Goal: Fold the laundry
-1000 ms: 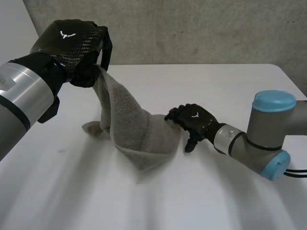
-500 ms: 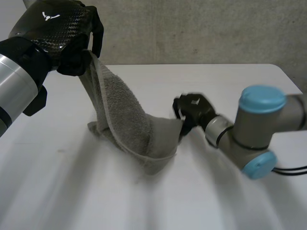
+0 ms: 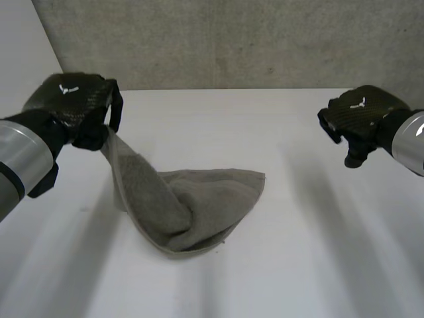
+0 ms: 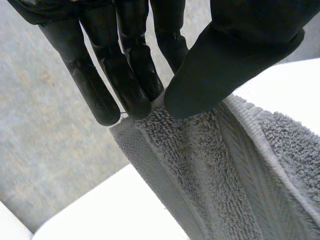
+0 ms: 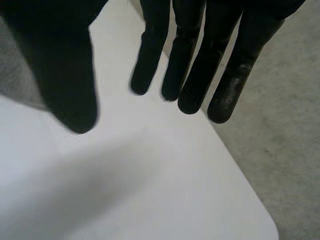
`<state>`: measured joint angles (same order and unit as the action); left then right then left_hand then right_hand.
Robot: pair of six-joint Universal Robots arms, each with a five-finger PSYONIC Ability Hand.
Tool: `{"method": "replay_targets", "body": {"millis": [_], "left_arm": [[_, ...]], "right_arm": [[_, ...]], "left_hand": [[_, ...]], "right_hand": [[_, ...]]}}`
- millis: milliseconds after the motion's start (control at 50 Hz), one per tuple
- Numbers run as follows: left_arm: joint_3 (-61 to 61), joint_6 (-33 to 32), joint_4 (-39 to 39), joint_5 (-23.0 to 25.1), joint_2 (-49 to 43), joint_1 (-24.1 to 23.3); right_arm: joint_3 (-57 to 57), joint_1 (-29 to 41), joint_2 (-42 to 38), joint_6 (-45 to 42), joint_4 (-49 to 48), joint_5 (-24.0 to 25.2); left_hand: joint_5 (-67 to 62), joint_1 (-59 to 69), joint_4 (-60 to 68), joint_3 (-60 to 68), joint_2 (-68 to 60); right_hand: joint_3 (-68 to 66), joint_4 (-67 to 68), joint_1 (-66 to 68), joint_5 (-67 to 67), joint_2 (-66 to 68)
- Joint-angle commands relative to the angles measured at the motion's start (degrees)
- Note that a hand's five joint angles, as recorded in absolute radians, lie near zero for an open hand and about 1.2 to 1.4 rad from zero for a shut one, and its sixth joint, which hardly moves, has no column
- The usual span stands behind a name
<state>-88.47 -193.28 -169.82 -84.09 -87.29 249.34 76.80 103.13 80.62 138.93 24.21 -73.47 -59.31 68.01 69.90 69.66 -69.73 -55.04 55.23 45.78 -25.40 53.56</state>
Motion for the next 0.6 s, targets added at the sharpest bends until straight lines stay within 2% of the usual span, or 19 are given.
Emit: {"method": "replay_targets", "body": {"millis": [20,40,60,100,120,160,220,260,420,600], "left_arm": [[0.31,0.18,0.11,0.07,0.1,-0.35],[1.28,0.19,0.11,0.16,0.63,-0.52],[1.29,0.19,0.11,0.16,0.63,-0.53],[4.17,0.54,0.28,-0.02,1.68,-1.22],[4.19,0.54,0.28,-0.02,1.69,-1.23],[5.59,0.63,0.55,-0.02,2.65,-1.93],[8.67,0.71,0.99,-0.11,3.88,-3.43],[11.12,0.71,1.25,-0.46,4.23,-4.83],[13.15,0.89,1.16,-0.72,4.32,-6.68],[17.02,3.35,0.9,-0.81,3.45,-7.38]], "right_arm": [[3.09,0.67,-5.04,6.09,-6.81,-0.09],[3.44,1.01,-7.3,10.27,-8.9,-0.01],[3.44,1.02,-7.32,10.31,-8.92,-0.01],[4.49,2.41,-9.86,20.02,-12.33,0.26],[4.49,2.42,-9.87,20.07,-12.35,0.26],[6.59,4.17,-11.71,26.72,-16.11,1.22],[7.75,4.53,-12.68,28.59,-18.85,2.02],[10.46,4.8,-13.47,30.08,-24.89,4.03],[14.42,6.55,-15.14,31.23,-35.36,6.23],[14.78,10.77,-19.45,35.18,-36.52,6.23]], "left_hand": [[-10.69,11.99,10.1,10.34,-10.27],[-10.69,11.99,10.1,10.34,-10.27],[-10.69,11.99,10.1,10.34,-10.27],[-10.69,11.99,10.1,10.34,-10.27],[-10.69,11.99,10.1,10.34,-10.27],[-10.69,11.99,10.1,10.34,-10.27],[-10.69,11.99,10.1,10.34,-10.27],[-10.69,11.99,10.1,10.34,-10.27],[-10.69,11.99,10.1,10.34,-10.27],[-10.69,11.99,10.1,10.34,-10.27]], "right_hand": [[22.42,-22.6,-13.16,2.78,-20.93],[23.42,-23.6,-14.16,3.78,-21.93],[23.43,-23.61,-14.17,3.79,-21.94],[24.1,-24.28,-14.84,4.46,-22.61],[24.1,-24.28,-14.84,4.46,-22.61],[24.77,-24.95,-15.51,5.13,-23.28],[26.12,-26.3,-16.86,6.48,-24.63],[30.32,-30.5,-21.06,10.68,-28.83],[27.64,-27.83,-18.38,8.0,-26.15],[27.8,-27.98,-18.54,8.16,-26.31]]}}
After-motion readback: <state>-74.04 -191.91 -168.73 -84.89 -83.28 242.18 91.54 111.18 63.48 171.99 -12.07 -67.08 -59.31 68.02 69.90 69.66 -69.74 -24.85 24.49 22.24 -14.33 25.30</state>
